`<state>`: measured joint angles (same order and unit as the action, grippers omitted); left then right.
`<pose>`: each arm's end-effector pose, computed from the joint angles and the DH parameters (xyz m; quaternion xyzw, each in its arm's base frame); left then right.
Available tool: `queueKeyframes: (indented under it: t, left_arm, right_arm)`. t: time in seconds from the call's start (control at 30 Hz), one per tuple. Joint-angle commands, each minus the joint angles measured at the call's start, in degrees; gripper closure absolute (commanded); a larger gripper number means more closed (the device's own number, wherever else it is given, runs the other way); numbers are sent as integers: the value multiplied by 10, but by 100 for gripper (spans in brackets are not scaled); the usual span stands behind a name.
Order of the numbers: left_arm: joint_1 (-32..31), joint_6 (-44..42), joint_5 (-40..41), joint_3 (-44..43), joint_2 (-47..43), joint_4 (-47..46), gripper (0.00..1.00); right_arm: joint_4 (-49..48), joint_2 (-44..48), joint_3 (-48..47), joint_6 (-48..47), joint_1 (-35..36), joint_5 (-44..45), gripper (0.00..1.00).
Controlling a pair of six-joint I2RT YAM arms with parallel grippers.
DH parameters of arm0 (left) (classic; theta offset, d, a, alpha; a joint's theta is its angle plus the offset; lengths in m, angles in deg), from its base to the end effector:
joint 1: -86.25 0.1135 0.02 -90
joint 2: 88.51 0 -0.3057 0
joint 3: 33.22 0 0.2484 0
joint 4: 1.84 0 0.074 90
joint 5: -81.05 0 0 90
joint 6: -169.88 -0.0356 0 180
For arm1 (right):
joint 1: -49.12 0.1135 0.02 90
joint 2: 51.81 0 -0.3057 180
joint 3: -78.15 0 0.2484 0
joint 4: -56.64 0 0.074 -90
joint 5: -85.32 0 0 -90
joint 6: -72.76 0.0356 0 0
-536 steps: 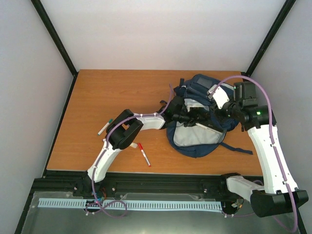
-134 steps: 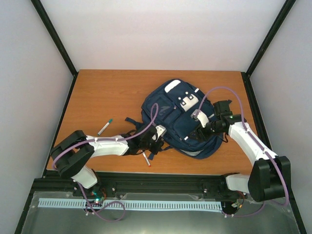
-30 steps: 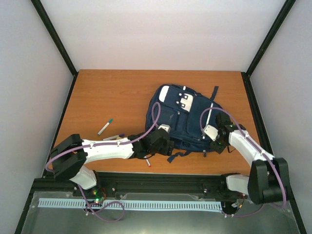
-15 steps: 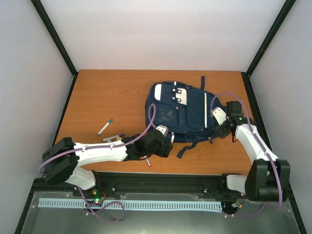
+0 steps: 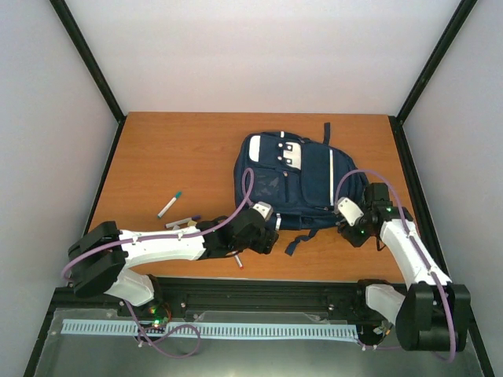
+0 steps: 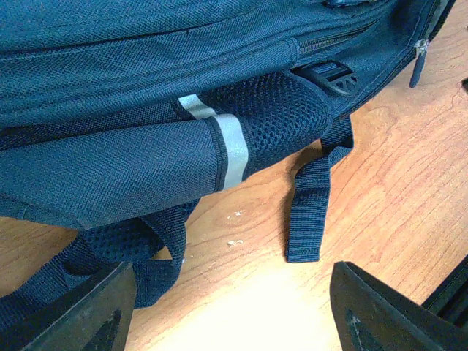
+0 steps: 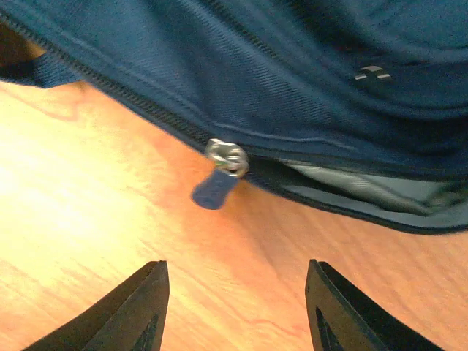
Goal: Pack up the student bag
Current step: Zip the student bag at the center of the board.
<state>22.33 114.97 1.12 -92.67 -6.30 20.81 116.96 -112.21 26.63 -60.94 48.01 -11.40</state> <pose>0.1305 -0.2525 0.2426 0.1972 0.9009 -0.2347 0.3072 0.1533 0.0012 0.2387 -0.3664 0.9110 -0.0154 0.1886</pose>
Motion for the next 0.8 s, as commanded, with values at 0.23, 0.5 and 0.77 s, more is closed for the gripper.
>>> queueKeyframes:
  t: [0.23, 0.5, 0.77]
  left_arm:
    - [1, -4, 9, -15, -6, -13, 25]
    - [1, 2, 12, -14, -8, -10, 25]
    - [1, 2, 15, -16, -1, -17, 25]
  right_arm:
    - [-46, -106, -1, -9, -3, -105, 50]
    - [-96, -137, -12, 22, -3, -93, 68]
    - [-83, -64, -4, 4, -3, -55, 85]
